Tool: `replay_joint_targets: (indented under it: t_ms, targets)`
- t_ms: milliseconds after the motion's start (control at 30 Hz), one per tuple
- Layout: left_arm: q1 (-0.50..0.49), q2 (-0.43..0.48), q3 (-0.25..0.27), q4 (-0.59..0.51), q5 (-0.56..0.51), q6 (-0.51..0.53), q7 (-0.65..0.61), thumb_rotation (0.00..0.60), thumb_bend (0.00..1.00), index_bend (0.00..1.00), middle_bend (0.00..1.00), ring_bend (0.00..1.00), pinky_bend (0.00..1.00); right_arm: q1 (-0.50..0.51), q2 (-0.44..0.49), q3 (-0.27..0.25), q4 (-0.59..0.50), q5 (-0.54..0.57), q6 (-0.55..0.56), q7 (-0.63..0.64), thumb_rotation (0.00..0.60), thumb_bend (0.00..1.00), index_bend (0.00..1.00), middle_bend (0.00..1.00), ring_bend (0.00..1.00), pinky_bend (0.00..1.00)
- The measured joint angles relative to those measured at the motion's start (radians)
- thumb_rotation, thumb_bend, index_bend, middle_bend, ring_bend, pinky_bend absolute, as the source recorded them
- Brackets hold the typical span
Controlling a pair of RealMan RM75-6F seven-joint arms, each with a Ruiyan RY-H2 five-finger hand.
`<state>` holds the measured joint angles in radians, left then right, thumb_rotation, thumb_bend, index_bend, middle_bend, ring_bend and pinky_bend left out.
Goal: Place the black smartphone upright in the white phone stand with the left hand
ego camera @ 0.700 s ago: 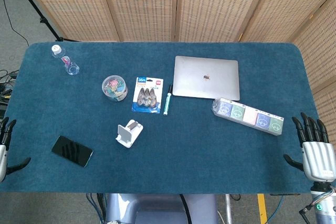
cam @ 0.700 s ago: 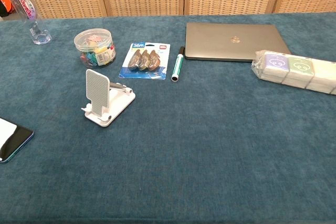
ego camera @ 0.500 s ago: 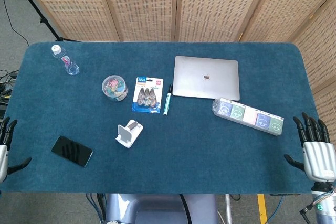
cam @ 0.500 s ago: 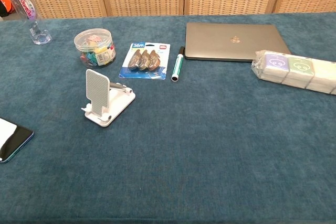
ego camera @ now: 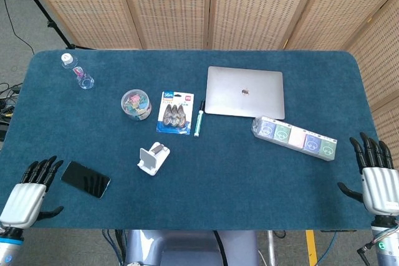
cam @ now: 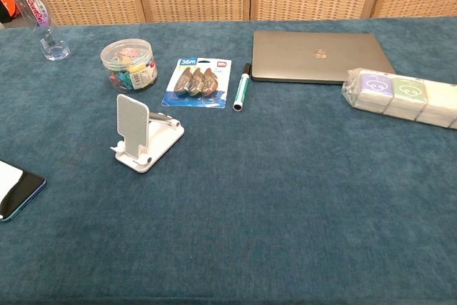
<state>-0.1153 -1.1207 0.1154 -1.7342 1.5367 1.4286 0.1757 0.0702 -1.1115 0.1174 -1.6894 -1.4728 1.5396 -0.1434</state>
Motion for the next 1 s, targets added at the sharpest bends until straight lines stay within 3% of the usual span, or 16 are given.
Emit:
replay_joint_targets:
  t_ms: [267,533,1000]
  targets:
    - [-0.092,-0.042,-0.008,0.222,0.1,-0.083,-0.194,0.6,0.0,0.0,0.0,0.0,0.0,0.002,0.008,0.006,-0.006,0.009,-0.004,0.018,0.6,0.0,0.0,0.0,0.0,0.0]
    - [-0.2,-0.142,0.031,0.502,0.222,-0.189,-0.417,0.6,0.0,0.0,0.0,0.0,0.0,0.006,0.0,0.006,-0.002,0.021,-0.015,0.007,0.6,0.0,0.0,0.0,0.0,0.0]
    - [-0.271,-0.213,0.059,0.584,0.242,-0.27,-0.438,0.6,0.02,0.0,0.0,0.0,0.0,0.009,-0.003,0.008,0.006,0.033,-0.024,0.01,0.6,0.0,0.0,0.0,0.0,0.0]
